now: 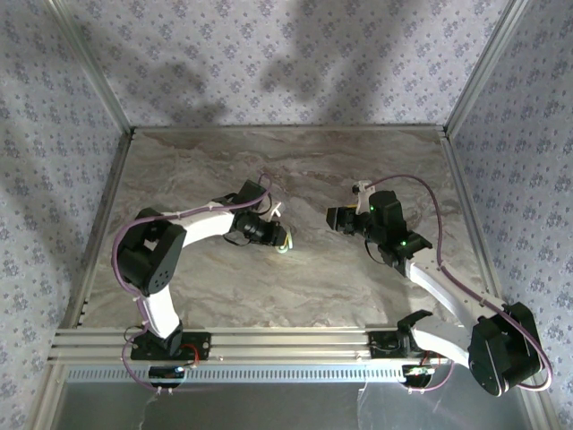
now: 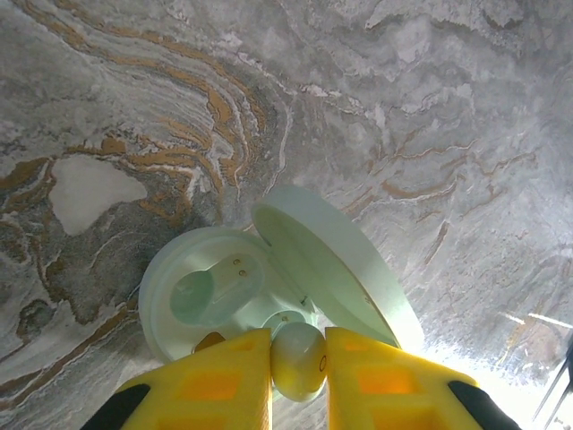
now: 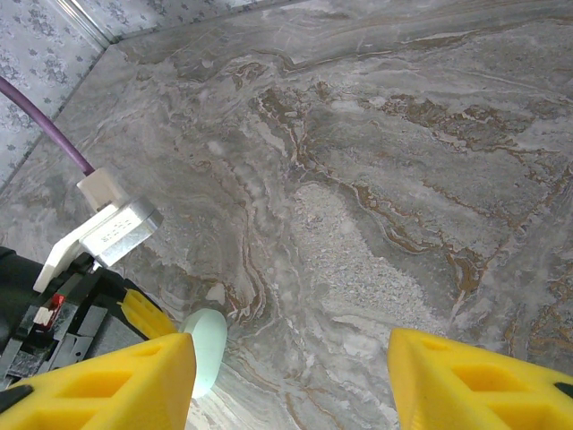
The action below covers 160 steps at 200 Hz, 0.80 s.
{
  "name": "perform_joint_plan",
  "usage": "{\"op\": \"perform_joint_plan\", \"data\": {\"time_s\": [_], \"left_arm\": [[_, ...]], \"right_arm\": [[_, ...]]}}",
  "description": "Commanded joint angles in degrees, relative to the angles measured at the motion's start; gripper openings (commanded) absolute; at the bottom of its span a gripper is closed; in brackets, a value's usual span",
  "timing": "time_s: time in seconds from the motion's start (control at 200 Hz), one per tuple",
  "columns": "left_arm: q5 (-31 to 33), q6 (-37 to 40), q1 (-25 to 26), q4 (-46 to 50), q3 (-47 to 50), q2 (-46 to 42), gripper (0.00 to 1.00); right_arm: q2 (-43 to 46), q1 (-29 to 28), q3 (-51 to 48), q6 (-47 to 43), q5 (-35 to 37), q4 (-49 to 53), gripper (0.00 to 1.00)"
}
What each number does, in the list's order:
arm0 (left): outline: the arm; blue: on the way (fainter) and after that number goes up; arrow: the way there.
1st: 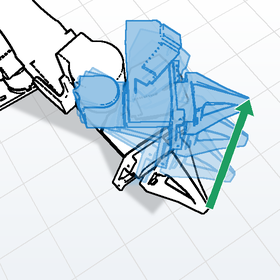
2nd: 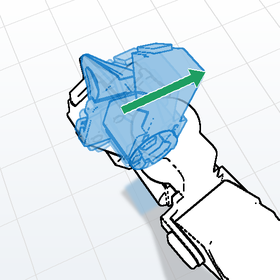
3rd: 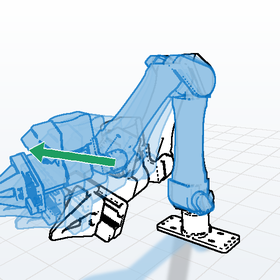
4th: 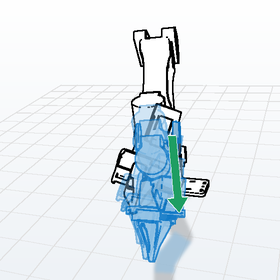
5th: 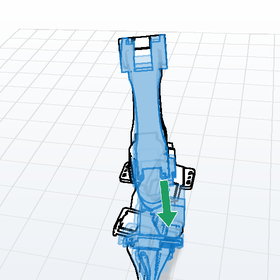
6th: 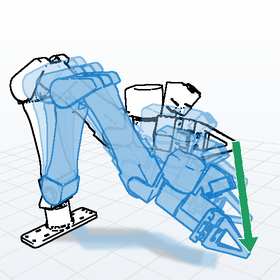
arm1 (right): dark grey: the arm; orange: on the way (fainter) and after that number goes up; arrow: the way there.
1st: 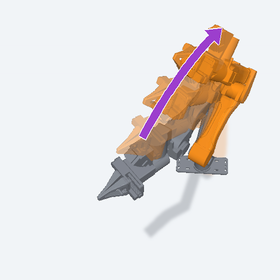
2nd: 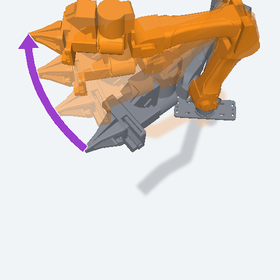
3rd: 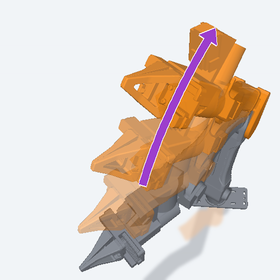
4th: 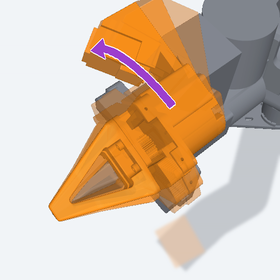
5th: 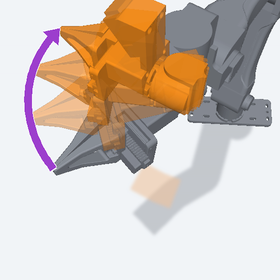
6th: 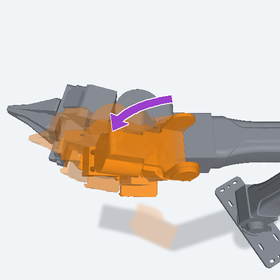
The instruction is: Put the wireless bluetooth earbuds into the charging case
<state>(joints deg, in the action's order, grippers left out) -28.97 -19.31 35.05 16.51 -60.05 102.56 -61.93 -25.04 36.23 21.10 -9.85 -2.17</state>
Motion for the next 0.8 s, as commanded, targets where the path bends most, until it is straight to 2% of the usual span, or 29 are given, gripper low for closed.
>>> {"op": "perform_joint_plan", "data": {"time_s": [0.0, 0.27, 0.795], "left_arm": [[1.6, 1.2, 0.7, 1.4, -0.1, 1.0, 0.2], [4.3, 2.1, 1.9, 4.0, -1.3, 1.2, 0.21], [5.1, 2.1, 2.2, 6.1, -2.6, 0.2, 0.28]], "right_arm": [[-0.3, -0.3, 0.6, -1.0, -0.5, 0.6, 0.6], [-0.3, -0.3, 0.6, -1.0, -0.4, 0.6, 0.6], [-0.5, -0.4, 0.7, -1.0, -0.5, 0.5, 0.6]]}}
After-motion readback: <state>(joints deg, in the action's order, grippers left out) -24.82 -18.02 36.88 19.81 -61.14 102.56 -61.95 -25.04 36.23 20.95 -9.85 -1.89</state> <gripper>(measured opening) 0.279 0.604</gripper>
